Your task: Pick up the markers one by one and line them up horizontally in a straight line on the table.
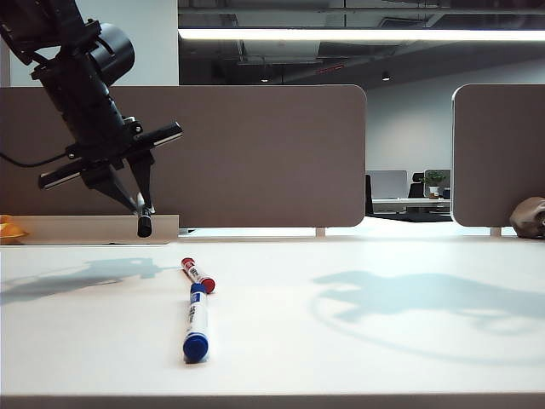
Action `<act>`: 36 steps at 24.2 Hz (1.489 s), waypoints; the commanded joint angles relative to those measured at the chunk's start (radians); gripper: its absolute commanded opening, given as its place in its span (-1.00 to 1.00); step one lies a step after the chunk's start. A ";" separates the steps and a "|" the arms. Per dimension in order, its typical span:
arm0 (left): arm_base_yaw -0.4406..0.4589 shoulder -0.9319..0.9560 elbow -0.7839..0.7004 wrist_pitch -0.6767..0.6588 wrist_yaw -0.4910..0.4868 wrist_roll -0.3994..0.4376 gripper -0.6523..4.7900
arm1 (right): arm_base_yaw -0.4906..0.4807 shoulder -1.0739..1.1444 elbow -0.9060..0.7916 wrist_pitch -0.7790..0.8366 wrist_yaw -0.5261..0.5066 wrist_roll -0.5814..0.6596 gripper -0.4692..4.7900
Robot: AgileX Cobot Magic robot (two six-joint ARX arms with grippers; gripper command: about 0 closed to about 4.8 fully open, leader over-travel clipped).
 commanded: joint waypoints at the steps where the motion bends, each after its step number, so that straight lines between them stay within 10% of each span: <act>1: 0.001 -0.004 0.005 0.008 -0.002 -0.020 -0.68 | 0.001 -0.007 0.003 0.010 -0.004 0.000 -0.58; 36: 0.001 -0.004 0.005 0.009 -0.002 -0.032 -0.68 | 0.001 -0.006 0.003 0.018 -0.003 0.000 -0.58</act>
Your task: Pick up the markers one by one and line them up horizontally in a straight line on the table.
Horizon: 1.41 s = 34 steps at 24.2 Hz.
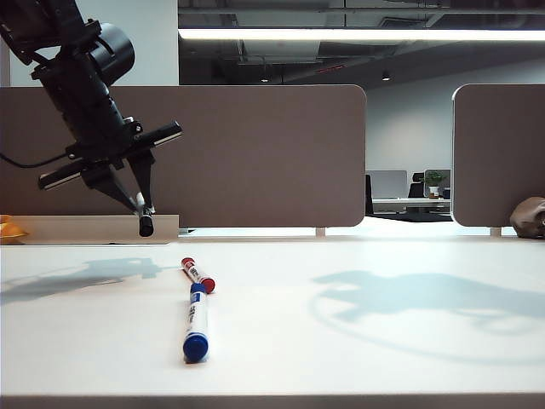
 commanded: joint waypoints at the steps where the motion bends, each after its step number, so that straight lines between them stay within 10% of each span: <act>1: 0.001 -0.004 0.005 0.008 -0.003 -0.006 -0.68 | 0.001 -0.006 0.003 0.014 -0.003 0.000 -0.58; 26: 0.004 0.049 0.014 0.008 -0.002 -0.006 -0.68 | 0.001 -0.006 0.003 0.014 -0.003 0.000 -0.58; 34: 0.014 0.105 0.244 -0.040 -0.003 -0.006 -0.68 | 0.001 -0.006 0.003 0.014 -0.003 0.000 -0.58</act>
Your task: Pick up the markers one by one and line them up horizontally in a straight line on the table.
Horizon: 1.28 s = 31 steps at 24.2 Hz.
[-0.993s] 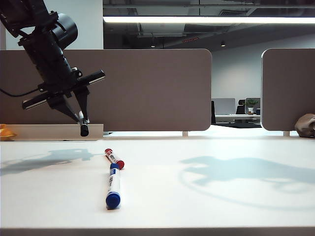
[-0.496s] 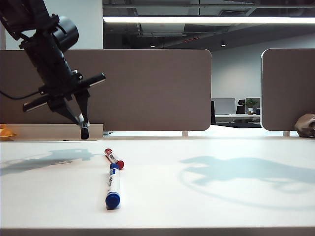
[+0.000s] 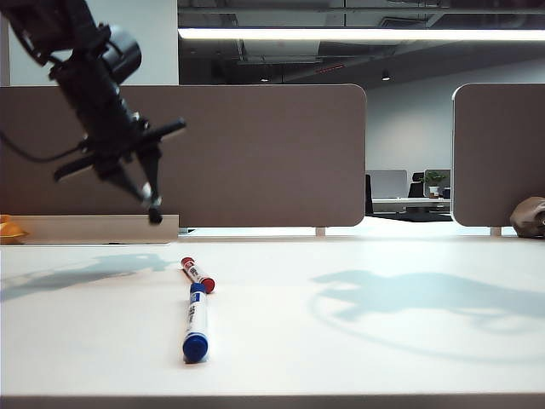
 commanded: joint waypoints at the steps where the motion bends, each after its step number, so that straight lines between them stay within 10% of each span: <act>1: -0.002 0.016 0.094 0.014 -0.003 -0.006 -0.68 | 0.001 -0.007 0.003 0.010 -0.004 0.000 -0.58; 14: 0.000 0.119 0.228 0.369 -0.002 -0.006 -0.68 | 0.000 -0.007 0.003 0.010 -0.003 0.000 -0.58; 31: 0.000 0.176 0.227 0.361 -0.003 -0.006 -0.68 | -0.001 -0.007 0.003 0.011 -0.001 0.000 -0.58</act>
